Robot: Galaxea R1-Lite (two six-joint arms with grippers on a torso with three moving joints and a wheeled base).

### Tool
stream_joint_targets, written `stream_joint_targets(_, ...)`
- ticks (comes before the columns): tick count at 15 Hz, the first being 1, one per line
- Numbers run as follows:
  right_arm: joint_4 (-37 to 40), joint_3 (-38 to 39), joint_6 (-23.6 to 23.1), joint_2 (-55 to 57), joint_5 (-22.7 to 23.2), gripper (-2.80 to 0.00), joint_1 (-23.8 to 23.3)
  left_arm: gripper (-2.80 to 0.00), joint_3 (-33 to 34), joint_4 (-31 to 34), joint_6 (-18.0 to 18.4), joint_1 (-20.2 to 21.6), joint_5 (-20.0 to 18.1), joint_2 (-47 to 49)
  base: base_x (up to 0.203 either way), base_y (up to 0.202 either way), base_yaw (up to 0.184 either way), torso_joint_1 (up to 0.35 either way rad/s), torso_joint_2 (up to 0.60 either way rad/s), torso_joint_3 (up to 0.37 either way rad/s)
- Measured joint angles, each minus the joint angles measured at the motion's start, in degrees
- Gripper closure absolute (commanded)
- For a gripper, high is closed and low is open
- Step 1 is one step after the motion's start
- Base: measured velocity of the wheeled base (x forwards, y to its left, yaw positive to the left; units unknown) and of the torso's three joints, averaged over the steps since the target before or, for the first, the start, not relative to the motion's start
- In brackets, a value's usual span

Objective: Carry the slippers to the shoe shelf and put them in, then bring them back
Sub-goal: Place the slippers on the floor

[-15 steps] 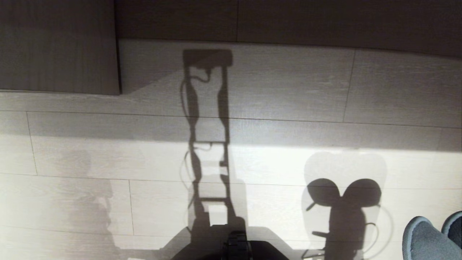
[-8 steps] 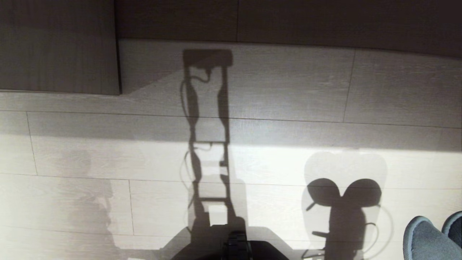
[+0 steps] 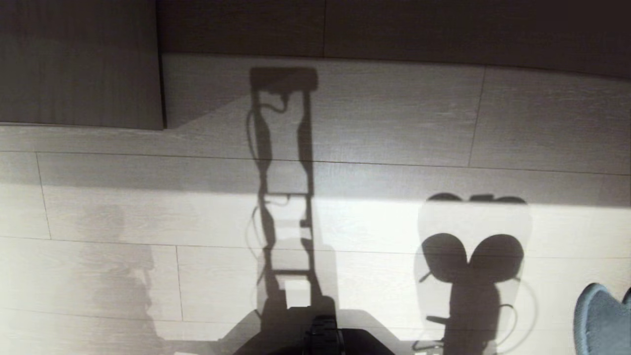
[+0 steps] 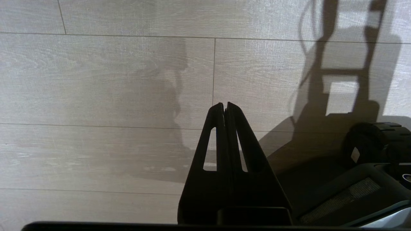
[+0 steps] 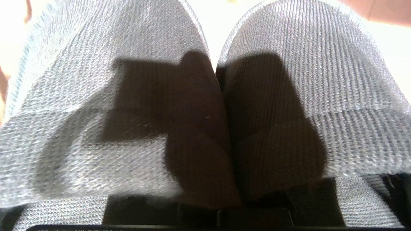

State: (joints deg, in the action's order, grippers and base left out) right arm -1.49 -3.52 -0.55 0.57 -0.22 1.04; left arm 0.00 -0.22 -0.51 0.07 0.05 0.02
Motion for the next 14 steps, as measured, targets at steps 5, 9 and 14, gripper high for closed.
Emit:
stream_joint_targets(5, -6.0, -10.2, -0.1, 9.7, 0.1, 0.00, 0.0, 0.00, 0.0, 0.0, 0.0, 0.0, 0.0, 0.0, 0.000, 0.000, 0.000, 0.000, 0.00, 0.000)
stream_joint_targets(9, -14.8, -11.8, -0.8, 23.6, -1.0, 0.00, -0.2, 0.00, 0.0, 0.0, 0.0, 0.0, 0.0, 0.0, 0.000, 0.000, 0.000, 0.000, 0.00, 0.000)
stream_joint_targets(14, -28.0, -8.8, -0.5, 40.7, -1.9, 0.00, -1.0, 0.00, 0.0, 0.0, 0.0, 0.0, 0.0, 0.0, 0.000, 0.000, 0.000, 0.000, 0.00, 0.000)
